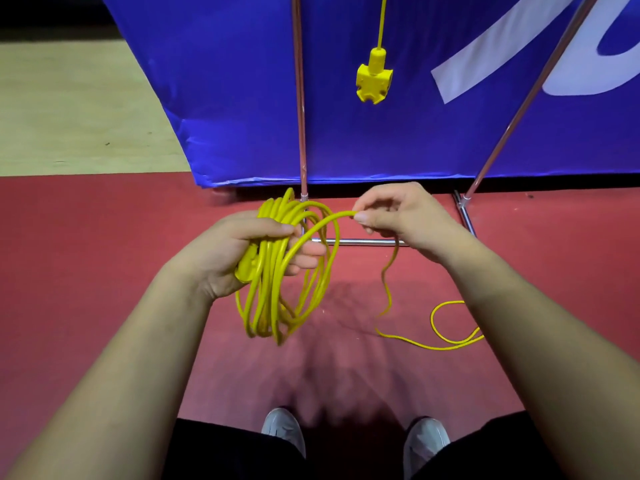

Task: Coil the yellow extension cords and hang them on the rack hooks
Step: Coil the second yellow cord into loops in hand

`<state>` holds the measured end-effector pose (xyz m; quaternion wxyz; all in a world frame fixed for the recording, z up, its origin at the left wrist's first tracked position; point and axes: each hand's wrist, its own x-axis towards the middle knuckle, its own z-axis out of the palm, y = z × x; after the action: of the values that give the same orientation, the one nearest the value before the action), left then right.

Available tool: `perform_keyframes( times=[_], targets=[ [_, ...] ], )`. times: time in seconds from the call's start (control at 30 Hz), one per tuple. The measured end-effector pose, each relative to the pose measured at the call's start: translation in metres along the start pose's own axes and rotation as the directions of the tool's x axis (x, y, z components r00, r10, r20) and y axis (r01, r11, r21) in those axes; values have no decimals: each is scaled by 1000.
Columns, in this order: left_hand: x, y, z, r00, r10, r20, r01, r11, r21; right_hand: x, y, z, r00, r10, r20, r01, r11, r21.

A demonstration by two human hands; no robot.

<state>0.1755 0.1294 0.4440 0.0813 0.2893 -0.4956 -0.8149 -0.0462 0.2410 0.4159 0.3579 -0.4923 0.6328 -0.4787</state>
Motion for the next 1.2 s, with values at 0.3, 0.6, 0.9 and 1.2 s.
perform_keyframes(
  times=[0.3, 0.6, 0.9, 1.2],
  targets=[
    [4, -4, -1, 976, 165, 143, -170, 985, 21, 0, -12, 23, 992, -55, 113, 70, 989, -133],
    [7, -5, -7, 989, 145, -19, -145, 989, 23, -4, 51, -4, 956, 287, 62, -293, 914, 281],
    [8, -7, -2, 999, 43, 20, -42, 999, -17, 2, -8, 21, 997, -16, 72, 5, 989, 150],
    [4, 1, -12, 974, 227, 25, -218, 956, -195, -6, 56, -7, 929, 290, 230, -173, 889, -424]
  ],
)
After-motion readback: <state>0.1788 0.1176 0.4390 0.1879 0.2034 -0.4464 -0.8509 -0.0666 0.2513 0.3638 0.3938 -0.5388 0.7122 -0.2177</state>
